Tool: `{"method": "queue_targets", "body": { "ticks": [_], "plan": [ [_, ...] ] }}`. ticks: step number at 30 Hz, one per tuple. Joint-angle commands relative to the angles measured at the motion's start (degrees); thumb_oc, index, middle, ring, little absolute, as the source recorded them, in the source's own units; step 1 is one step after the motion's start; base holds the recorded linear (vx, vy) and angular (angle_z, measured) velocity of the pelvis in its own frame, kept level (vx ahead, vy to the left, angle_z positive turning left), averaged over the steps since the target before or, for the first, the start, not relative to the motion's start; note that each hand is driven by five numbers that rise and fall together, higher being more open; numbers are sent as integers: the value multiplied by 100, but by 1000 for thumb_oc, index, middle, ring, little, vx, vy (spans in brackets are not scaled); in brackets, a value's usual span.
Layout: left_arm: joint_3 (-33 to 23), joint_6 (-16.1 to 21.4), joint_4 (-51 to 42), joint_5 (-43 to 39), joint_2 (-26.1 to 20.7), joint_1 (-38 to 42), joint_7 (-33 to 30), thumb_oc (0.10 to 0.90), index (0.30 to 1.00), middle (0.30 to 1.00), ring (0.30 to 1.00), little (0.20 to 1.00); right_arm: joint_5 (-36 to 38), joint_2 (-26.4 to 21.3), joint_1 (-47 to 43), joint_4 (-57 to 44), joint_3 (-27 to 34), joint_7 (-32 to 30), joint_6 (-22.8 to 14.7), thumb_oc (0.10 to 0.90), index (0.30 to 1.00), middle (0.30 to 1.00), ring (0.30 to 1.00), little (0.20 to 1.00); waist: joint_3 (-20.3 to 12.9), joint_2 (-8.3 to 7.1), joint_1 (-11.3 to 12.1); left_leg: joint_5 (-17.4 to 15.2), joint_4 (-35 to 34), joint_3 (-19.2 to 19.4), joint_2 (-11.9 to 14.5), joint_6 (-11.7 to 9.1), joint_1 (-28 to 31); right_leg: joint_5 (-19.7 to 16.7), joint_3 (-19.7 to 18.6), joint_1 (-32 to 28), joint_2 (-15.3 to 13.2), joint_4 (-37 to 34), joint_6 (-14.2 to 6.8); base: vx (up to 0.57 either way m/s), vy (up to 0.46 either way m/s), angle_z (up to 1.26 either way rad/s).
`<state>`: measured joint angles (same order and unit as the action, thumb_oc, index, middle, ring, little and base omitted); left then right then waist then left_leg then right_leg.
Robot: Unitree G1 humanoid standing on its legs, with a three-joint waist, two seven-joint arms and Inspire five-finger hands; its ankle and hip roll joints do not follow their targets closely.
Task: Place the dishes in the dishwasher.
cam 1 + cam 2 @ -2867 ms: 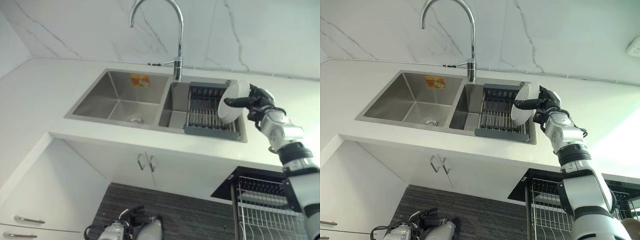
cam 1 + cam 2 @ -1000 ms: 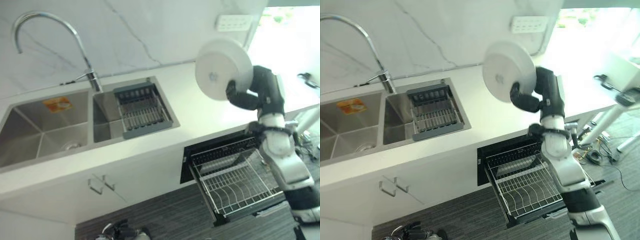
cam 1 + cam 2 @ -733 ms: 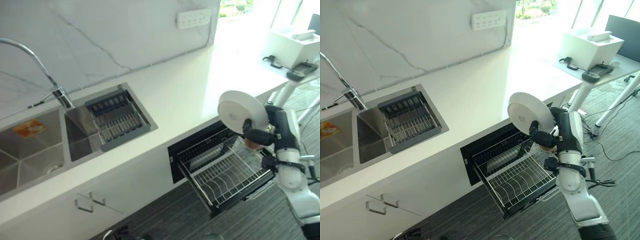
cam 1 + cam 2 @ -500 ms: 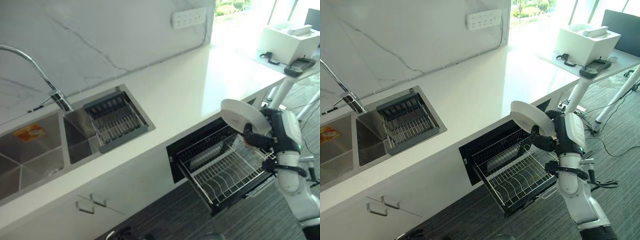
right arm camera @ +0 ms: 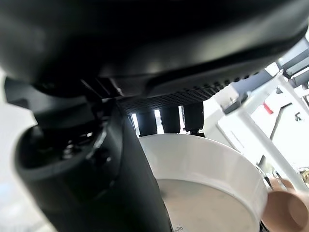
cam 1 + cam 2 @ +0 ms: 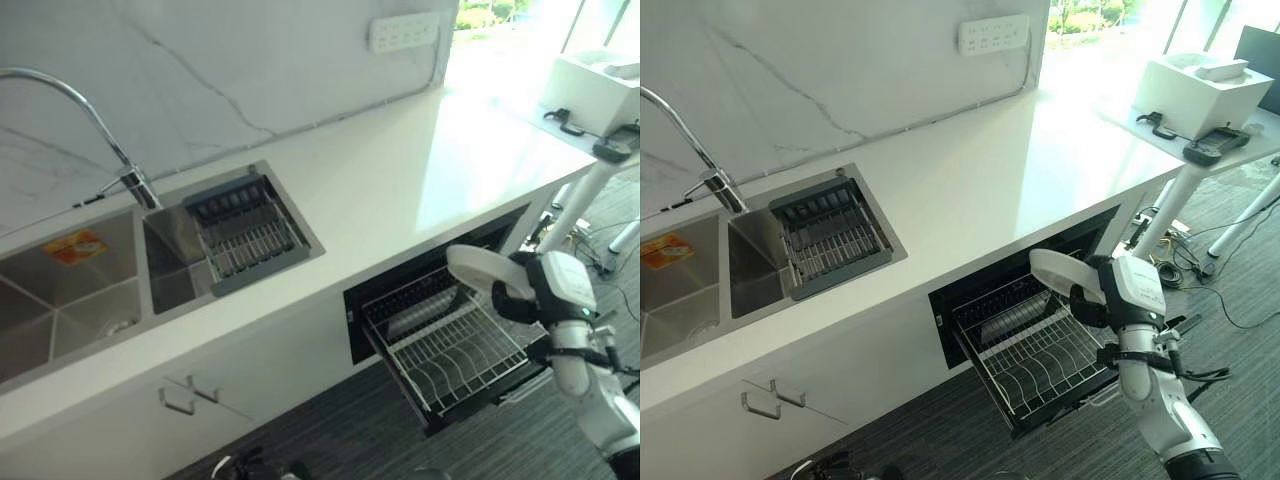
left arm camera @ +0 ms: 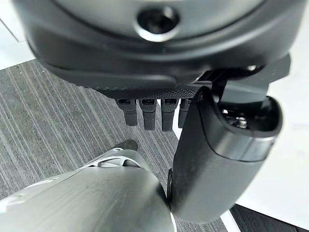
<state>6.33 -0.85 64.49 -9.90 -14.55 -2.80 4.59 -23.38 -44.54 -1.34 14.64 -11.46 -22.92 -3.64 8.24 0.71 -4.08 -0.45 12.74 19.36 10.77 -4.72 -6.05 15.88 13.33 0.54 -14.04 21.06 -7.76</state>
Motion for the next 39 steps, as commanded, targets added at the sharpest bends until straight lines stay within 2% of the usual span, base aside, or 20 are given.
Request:
{"method": "queue_targets", "body": {
  "ticks": [1,6,10,15,21,25,29,32,34,35,37,39],
  "plan": [
    [329,-357,405,445,-178,-471,126,800,900,900,900,900,-338,42,-987,-183,237,-369,-495,400,300,300,300,300,45,-124,229,-1046,445,-477,285,-118,417,-692,262,148,-89,-387,-135,5,-3,6],
    [471,-469,350,427,-203,-377,123,800,900,900,900,900,-361,280,-1230,961,-240,-386,-480,400,300,300,300,300,66,-149,414,-1038,445,-574,251,-102,420,-694,392,65,-135,-387,-126,4,-17,13],
    [604,-548,306,407,-255,-315,118,800,900,900,900,900,-526,439,-1687,1953,-740,-469,-294,400,300,300,300,300,79,-146,645,-1061,445,-689,213,-108,432,-655,507,-32,-160,-387,-124,8,-13,17],
    [729,-548,394,417,-316,-257,128,800,900,900,900,900,-783,676,-2098,2968,-1116,-872,-140,400,300,300,300,300,55,-132,852,-1019,445,-811,163,-97,335,-669,632,-43,-182,-387,-117,-25,-20,17],
    [656,-536,379,352,-423,-299,133,800,900,900,900,900,-1555,748,-2283,3624,-1486,-1136,273,400,300,300,300,300,59,-30,1059,-954,445,-945,138,-94,302,-645,795,-172,-214,-387,-109,26,-7,18],
    [672,-507,349,361,-423,-385,175,800,900,900,900,900,-1657,756,-2157,3765,-1463,-1381,270,400,300,300,300,300,65,5,1094,-935,445,-968,127,-96,258,-644,837,-177,-232,-387,-120,-1,-13,13],
    [693,-493,298,366,-404,-417,213,800,900,900,900,900,-1921,823,-1929,3895,-1523,-1138,241,400,300,300,300,300,104,36,1086,-960,445,-964,134,-99,298,-629,842,-213,-236,-387,-134,-5,0,-1],
    [712,-459,215,327,-411,-396,227,800,900,900,900,900,-1600,840,-1793,4054,-1609,-436,-163,400,300,300,300,300,123,56,1062,-906,445,-963,143,-94,269,-655,843,-189,-246,-387,-118,-22,10,-1],
    [750,-437,178,319,-440,-322,252,800,900,900,900,900,-1224,948,-1690,4381,-1528,-21,-286,744,815,815,815,815,173,65,1041,-933,445,-951,147,-98,318,-651,839,-222,-253,-387,-124,-30,9,1],
    [756,-427,172,313,-438,-321,245,800,900,900,900,900,-1224,971,-1681,4438,-1509,101,-298,800,900,900,900,900,172,62,1037,-935,445,-948,143,-98,321,-650,836,-223,-251,-387,-123,-6,-4,5],
    [769,-429,134,370,-438,-325,251,800,900,900,900,900,-1133,1046,-1608,4580,-1490,566,-275,800,900,900,900,900,159,53,1035,-933,445,-937,142,-100,327,-655,831,-220,-254,-387,-121,0,-2,2],
    [770,-447,119,416,-459,-331,269,800,900,900,900,900,-993,1084,-1540,4664,-1468,763,-246,800,900,900,900,900,167,45,1033,-936,445,-921,150,-101,358,-662,823,-230,-252,-387,-119,0,0,0]
  ]
}}
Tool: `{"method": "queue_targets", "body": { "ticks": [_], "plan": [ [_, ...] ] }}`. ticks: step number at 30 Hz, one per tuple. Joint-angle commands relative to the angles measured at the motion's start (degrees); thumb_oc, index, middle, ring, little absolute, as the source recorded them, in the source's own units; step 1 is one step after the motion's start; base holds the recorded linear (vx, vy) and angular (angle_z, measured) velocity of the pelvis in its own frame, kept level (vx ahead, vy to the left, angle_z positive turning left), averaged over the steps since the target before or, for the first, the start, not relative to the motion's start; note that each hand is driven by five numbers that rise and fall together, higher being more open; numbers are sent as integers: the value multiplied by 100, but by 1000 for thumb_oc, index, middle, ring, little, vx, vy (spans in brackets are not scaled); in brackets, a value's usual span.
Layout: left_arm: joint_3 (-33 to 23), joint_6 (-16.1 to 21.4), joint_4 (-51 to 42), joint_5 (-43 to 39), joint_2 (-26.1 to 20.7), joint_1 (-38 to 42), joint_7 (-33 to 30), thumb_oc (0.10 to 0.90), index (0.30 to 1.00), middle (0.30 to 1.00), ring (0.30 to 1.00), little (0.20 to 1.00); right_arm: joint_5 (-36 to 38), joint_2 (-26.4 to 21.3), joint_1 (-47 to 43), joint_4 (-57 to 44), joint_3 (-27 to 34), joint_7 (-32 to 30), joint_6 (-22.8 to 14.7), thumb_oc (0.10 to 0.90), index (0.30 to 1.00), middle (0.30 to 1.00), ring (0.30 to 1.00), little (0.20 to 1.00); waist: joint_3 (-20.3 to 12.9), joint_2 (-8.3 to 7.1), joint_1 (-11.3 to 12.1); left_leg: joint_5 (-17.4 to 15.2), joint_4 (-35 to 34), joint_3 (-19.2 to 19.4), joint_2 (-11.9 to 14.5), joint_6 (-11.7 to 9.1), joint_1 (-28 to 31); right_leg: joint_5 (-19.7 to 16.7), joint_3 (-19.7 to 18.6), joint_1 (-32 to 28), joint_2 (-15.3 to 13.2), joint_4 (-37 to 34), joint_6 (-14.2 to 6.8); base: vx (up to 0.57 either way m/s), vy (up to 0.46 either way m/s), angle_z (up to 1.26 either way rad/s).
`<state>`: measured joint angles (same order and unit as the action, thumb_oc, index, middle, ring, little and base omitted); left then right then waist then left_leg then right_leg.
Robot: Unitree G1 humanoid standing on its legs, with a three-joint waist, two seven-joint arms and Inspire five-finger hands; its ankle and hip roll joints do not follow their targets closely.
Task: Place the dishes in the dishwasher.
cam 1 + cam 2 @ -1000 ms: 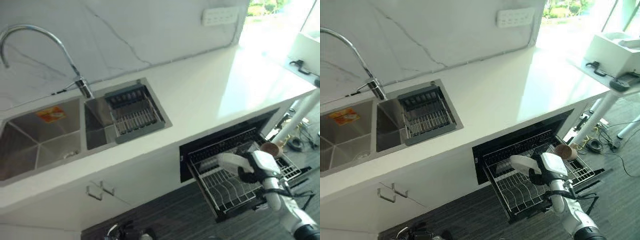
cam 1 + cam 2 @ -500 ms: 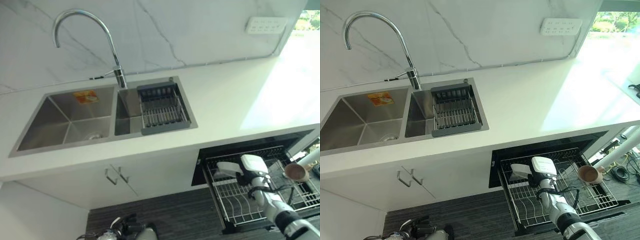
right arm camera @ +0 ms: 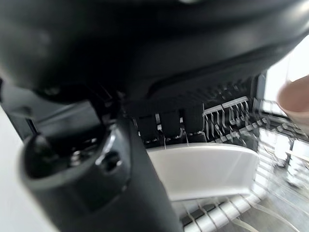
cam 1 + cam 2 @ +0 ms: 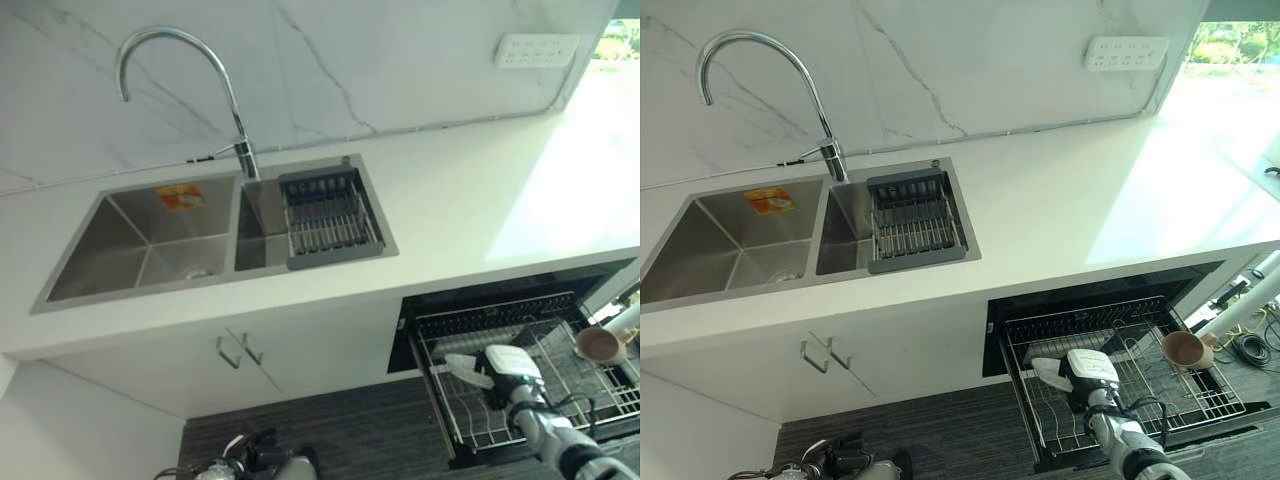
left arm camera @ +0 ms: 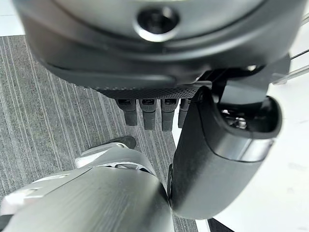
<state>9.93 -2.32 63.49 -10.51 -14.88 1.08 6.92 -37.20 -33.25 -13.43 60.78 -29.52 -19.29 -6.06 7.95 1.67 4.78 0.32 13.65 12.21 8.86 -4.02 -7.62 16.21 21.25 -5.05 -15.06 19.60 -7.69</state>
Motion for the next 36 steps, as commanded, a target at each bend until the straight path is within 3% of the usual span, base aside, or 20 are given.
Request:
{"method": "queue_targets", "body": {
  "ticks": [1,5,12,17,19,22,24,26,34,36],
  "plan": [
    [402,-304,220,508,-437,-725,48,800,900,900,900,900,499,-34,-305,79,365,437,-2,800,900,900,900,900,192,-56,141,-1012,354,-197,342,-171,517,-701,34,333,-151,-241,-125,0,0,0],
    [398,-355,209,587,-469,-708,95,800,900,900,900,900,869,-64,-304,116,501,679,-118,800,900,900,900,900,220,-57,132,-989,354,-190,348,-174,521,-722,25,340,-147,-241,-120,-1,0,-1],
    [467,-520,168,655,-519,-660,180,800,900,900,900,900,2606,-262,-450,55,1269,1246,14,800,900,900,900,900,227,-88,3,-995,354,-146,345,-156,540,-751,-102,414,-86,-241,-96,8,2,-1],
    [385,-676,-32,605,-561,-720,226,800,900,900,900,900,3943,-569,-475,-952,1916,1515,220,800,900,900,900,900,219,-137,-160,-1014,354,-67,377,-171,571,-767,-196,464,-53,-241,-100,32,17,-7],
    [322,-728,-120,564,-551,-770,207,800,900,900,900,900,4393,-683,-381,-1783,2226,1510,524,800,900,900,900,900,246,-156,-268,-1031,354,-19,391,-174,606,-775,-259,476,-37,-241,-103,7,20,-19],
    [178,-741,-144,519,-520,-845,157,800,900,900,900,900,4439,-766,-192,-2550,2639,1550,739,800,900,900,900,900,230,-198,-435,-1046,354,52,402,-168,606,-771,-362,537,1,-241,-101,-2,10,-10],
    [41,-703,-47,523,-468,-868,114,800,900,900,900,900,4606,-759,34,-3073,2978,1606,1178,800,900,900,900,900,205,-236,-586,-1052,354,124,415,-159,608,-776,-471,594,37,-241,-103,-19,5,-16],
    [-43,-620,69,495,-430,-888,62,800,900,900,900,900,4747,-758,202,-3316,3277,1685,1376,800,900,900,900,900,187,-269,-699,-1056,354,184,434,-157,620,-777,-552,621,68,-241,-102,-11,-7,-18],
    [-338,-216,396,485,-227,-883,-96,800,900,900,900,900,5584,-527,1019,-4106,4539,1039,1510,800,900,900,900,900,118,-354,-1130,-1074,354,497,525,-159,702,-804,-796,703,151,-241,-113,26,-29,-24],
    [-298,-89,509,482,-202,-828,-134,800,900,900,900,900,6483,-374,1115,-3856,4908,818,1566,800,900,900,900,900,148,-369,-1213,-1089,354,592,554,-158,725,-823,-848,743,165,-241,-116,-22,-52,-23]
  ]
}}
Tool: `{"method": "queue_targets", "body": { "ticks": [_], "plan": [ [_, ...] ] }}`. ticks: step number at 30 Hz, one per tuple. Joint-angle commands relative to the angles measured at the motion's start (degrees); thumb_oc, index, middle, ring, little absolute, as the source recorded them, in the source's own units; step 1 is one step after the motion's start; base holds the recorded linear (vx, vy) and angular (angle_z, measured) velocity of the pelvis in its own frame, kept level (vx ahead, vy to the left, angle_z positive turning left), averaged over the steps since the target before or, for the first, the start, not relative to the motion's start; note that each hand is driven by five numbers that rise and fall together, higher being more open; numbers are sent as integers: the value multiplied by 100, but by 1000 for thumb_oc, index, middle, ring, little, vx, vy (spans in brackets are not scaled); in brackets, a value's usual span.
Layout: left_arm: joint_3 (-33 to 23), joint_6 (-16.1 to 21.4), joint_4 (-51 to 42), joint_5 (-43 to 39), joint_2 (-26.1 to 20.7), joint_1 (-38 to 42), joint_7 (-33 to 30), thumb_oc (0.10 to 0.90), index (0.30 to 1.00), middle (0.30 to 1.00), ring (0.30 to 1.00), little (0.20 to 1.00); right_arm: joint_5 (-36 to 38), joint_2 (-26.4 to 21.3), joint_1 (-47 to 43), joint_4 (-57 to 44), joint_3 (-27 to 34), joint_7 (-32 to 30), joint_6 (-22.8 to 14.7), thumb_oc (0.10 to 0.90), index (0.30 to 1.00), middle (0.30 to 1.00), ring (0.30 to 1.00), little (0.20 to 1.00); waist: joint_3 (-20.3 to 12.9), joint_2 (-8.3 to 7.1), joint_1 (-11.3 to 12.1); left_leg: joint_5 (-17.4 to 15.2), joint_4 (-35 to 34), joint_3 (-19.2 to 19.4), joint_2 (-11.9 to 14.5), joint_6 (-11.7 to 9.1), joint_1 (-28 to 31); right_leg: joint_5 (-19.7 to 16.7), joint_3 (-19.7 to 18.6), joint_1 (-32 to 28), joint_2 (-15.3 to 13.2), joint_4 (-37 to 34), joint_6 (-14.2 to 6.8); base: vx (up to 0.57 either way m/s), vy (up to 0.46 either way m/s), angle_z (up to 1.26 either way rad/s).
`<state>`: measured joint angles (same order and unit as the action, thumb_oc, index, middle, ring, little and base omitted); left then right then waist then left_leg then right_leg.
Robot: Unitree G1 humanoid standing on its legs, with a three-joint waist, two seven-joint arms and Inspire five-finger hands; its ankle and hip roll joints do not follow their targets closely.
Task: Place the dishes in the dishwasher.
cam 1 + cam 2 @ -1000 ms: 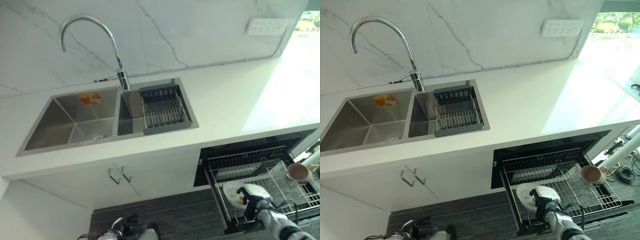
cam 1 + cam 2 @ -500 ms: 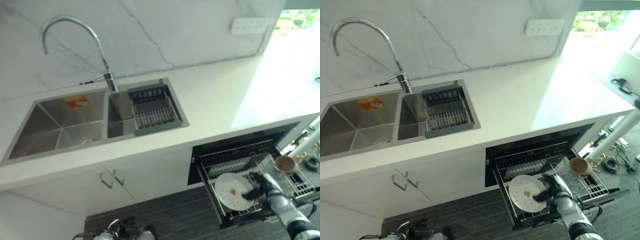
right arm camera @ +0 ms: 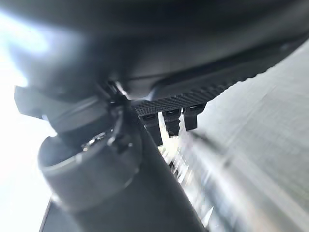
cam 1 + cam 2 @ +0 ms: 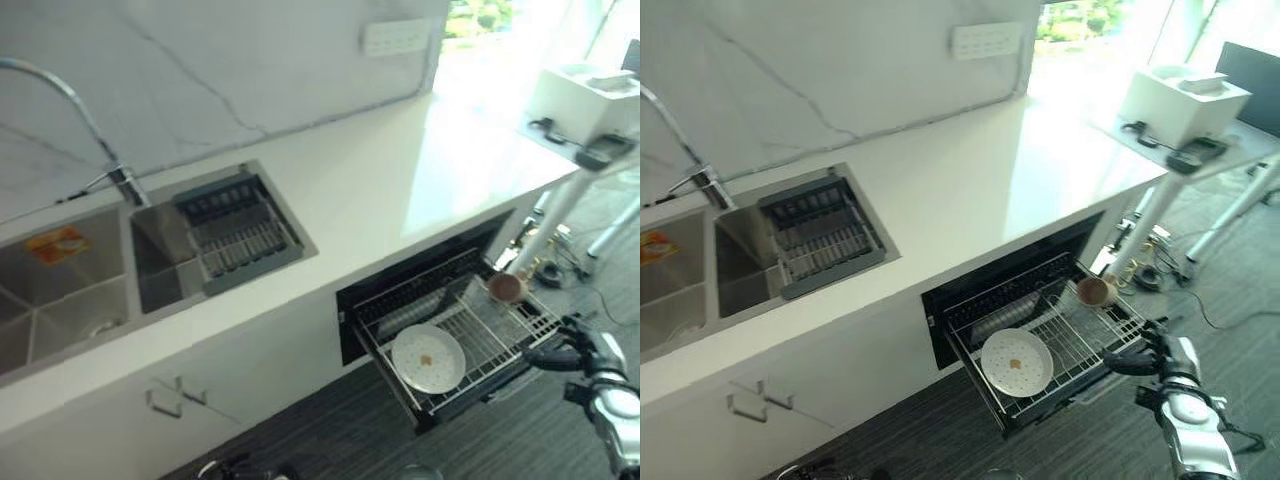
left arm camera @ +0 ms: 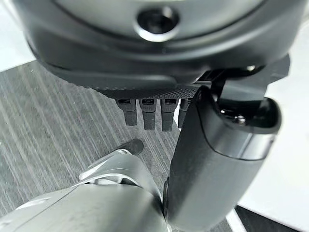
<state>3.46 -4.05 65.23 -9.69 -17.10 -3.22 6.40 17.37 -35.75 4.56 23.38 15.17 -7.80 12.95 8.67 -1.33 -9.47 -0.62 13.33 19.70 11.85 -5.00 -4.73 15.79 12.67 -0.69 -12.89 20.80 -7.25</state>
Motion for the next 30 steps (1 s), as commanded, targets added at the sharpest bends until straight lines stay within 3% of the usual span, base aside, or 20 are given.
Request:
{"method": "queue_targets", "body": {
  "ticks": [1,4,6,10,12,13,14,20,24,30],
  "plan": [
    [372,107,365,396,22,-377,-93,800,900,900,900,900,1436,-108,-696,-15,515,-429,-332,800,900,900,900,900,85,-69,208,-997,385,-140,263,-62,438,-782,0,314,-46,-361,-158,-2,-49,-23],
    [488,183,539,361,34,-316,-145,800,900,900,900,900,3559,191,-766,485,881,-747,-387,800,900,900,900,900,97,-59,189,-1010,385,-88,283,-74,459,-779,-26,314,-29,-361,-157,-1,-56,-12],
    [581,200,632,384,7,-293,-160,800,900,900,900,900,4447,422,-764,753,1064,-813,-495,800,900,900,900,900,73,-35,196,-1006,385,-77,293,-81,449,-768,-21,320,-25,-361,-148,11,-80,-4],
    [653,145,709,424,-71,-185,-145,800,900,900,900,900,5192,626,-764,1461,1148,-891,-834,800,900,900,900,900,90,60,253,-960,385,-105,309,-134,412,-767,32,325,-25,-361,-127,-12,-81,1],
    [692,161,720,497,-79,-180,-107,800,900,900,900,900,5465,695,-775,1718,1073,-823,-752,776,865,865,865,865,82,90,289,-952,385,-130,311,-146,402,-755,62,316,-28,-361,-116,-14,-73,4],
    [715,175,724,515,-78,-180,-96,800,900,900,900,900,5603,723,-776,1865,1039,-770,-680,525,488,488,488,488,77,101,304,-945,385,-143,315,-153,398,-746,76,308,-27,-361,-108,7,-68,5],
    [762,213,757,516,-47,-167,-97,800,900,900,900,900,5838,812,-806,2176,972,-650,-549,400,300,300,300,300,67,128,345,-935,385,-174,317,-162,395,-727,105,290,-26,-361,-89,20,-57,6],
    [894,185,854,557,45,-49,-95,800,900,900,900,900,6655,1068,-1031,3258,813,-398,-269,400,300,300,300,300,48,236,547,-907,385,-332,292,-176,396,-657,246,174,-36,-361,-31,54,-62,10],
    [930,142,1024,632,61,-97,-114,800,900,900,900,900,6371,1004,-1411,3715,720,-591,-296,400,300,300,300,300,20,373,780,-876,385,-499,245,-209,351,-611,385,103,-87,-361,0,64,-23,19],
    [939,99,1121,631,52,-142,-104,800,900,900,900,900,6268,866,-1767,3920,520,-837,-182,400,300,300,300,300,-15,459,1008,-849,385,-646,186,-234,268,-556,581,20,-165,-361,28,73,24,18]
  ]
}}
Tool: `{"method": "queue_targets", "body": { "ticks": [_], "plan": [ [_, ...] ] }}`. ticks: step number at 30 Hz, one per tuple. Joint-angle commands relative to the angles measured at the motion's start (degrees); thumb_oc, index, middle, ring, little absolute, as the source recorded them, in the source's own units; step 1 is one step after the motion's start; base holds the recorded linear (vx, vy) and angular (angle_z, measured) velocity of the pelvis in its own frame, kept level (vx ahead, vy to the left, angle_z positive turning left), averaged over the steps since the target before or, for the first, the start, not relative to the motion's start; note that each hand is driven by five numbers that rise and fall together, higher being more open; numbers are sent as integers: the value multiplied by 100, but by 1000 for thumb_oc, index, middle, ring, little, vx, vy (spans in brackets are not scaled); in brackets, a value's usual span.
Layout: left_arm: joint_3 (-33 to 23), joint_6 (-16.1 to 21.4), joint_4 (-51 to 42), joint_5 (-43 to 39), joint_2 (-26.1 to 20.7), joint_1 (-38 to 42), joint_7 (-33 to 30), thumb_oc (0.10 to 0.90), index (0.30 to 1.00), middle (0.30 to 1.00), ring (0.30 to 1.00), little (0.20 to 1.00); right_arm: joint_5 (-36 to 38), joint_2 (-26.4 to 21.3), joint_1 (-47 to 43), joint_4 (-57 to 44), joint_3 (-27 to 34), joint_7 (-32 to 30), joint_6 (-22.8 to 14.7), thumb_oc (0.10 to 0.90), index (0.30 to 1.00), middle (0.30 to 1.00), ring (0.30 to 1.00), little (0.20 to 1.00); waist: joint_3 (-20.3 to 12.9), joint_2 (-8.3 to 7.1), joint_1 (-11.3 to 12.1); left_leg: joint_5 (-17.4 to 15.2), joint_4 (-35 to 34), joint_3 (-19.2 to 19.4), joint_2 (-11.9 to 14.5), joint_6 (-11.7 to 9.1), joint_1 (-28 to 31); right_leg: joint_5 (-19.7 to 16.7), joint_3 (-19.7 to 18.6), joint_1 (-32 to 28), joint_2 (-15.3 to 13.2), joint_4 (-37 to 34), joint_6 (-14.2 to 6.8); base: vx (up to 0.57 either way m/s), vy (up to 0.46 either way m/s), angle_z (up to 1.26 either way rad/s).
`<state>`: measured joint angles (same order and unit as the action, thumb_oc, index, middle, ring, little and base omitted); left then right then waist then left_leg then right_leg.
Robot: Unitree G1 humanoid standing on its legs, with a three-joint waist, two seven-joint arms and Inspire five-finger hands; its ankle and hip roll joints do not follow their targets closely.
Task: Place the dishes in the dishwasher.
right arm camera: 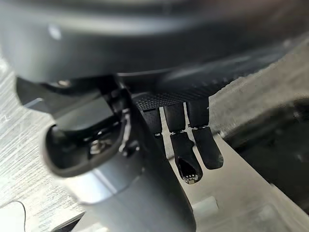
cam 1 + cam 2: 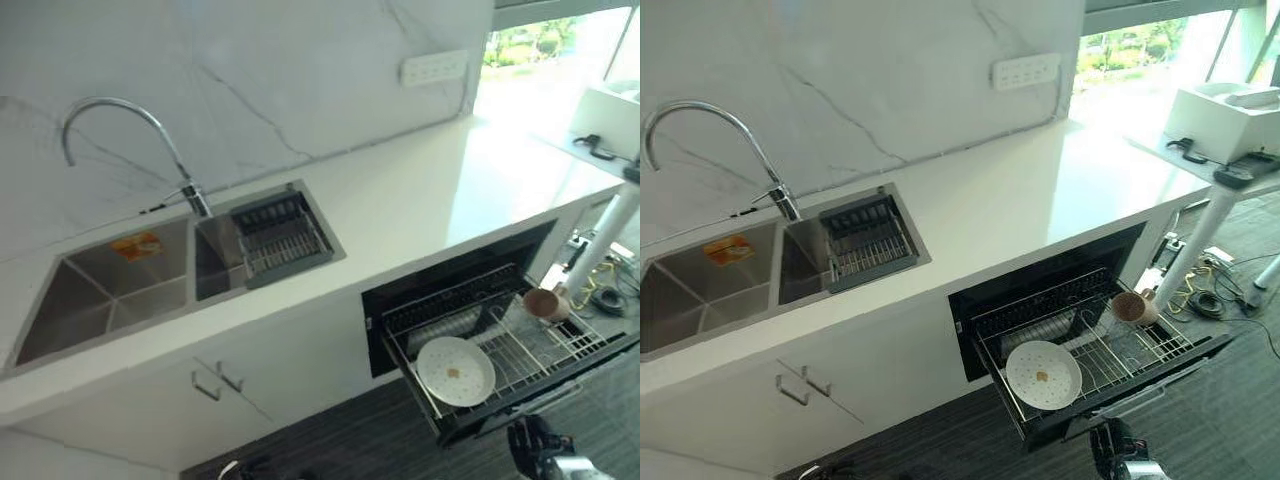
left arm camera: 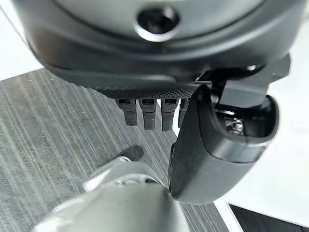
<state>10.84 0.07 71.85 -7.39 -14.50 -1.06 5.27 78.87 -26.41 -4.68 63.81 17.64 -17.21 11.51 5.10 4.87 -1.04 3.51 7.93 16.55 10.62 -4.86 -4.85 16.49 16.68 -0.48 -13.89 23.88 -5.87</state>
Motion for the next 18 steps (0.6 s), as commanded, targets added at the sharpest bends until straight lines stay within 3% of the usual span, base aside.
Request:
{"method": "queue_targets", "body": {
  "ticks": [1,5,11,15,18],
  "plan": [
    [201,-338,471,392,-197,-371,6,800,900,900,900,900,125,-89,-907,-115,234,72,-10,400,300,300,300,300,331,-154,227,-1268,926,-376,278,-246,260,-610,232,-28,-86,-669,-108,109,44,23],
    [271,-382,423,265,-195,-426,-23,800,900,900,900,900,-43,-138,-1163,-150,22,-2,90,400,300,300,300,300,346,-119,437,-1237,926,-521,187,-231,179,-598,377,-79,-147,-669,-99,84,51,22],
    [420,-515,312,211,-253,-420,-67,800,900,900,900,900,493,-335,-1709,-141,-168,-247,-40,400,300,300,300,300,460,-67,814,-1239,926,-828,26,-226,25,-552,672,-234,-249,-669,-134,66,62,42],
    [741,-625,55,203,-434,-589,-99,800,900,900,900,900,822,-942,-2869,-67,-454,-836,-96,400,300,300,300,300,592,75,1378,-1163,926,-1341,-394,-151,-248,-610,911,-334,-447,-669,-245,144,168,64],
    [950,-694,-22,178,-476,-564,-67,800,900,900,900,900,1040,-1261,-3579,50,-646,-1001,-101,400,300,300,300,300,625,234,1581,-1079,926,-1519,-562,-135,-421,-649,1016,-319,-560,-669,-301,78,183,35]
  ]
}}
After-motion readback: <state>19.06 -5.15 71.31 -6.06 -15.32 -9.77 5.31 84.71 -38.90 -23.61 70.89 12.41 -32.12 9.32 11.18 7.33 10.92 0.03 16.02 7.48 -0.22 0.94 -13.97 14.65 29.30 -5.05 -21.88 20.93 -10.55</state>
